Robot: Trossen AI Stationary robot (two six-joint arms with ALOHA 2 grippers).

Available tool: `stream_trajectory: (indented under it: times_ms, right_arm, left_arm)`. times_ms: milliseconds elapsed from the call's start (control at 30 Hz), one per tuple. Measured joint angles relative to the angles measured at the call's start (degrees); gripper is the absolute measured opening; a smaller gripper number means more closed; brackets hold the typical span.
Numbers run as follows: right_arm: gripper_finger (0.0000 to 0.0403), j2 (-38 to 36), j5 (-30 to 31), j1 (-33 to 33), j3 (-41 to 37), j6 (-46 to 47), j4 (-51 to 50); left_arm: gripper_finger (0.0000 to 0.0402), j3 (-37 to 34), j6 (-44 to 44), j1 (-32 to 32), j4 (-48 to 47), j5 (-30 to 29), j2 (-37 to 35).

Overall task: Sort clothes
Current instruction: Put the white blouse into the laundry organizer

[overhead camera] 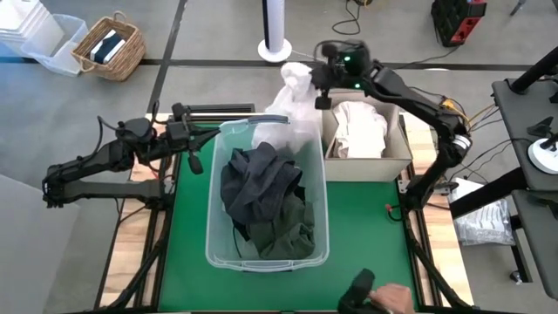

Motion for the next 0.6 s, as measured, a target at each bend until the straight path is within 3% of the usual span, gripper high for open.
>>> stream_trajectory:
  times_ms: [367,600]
  right_arm:
    - [0.0018,-7.80,-0.53,0.00,0.58,7.98,19.10]
    - [0.0018,-8.08,-1.29,0.00,7.78,18.65,29.19]
  left_arm:
    - [0.0000,0.00,-0.20,0.00,-0.26,0.07,-1.81]
    - [0.0000,-0.02,-0.22,0.00,-1.09,0.09,-2.57]
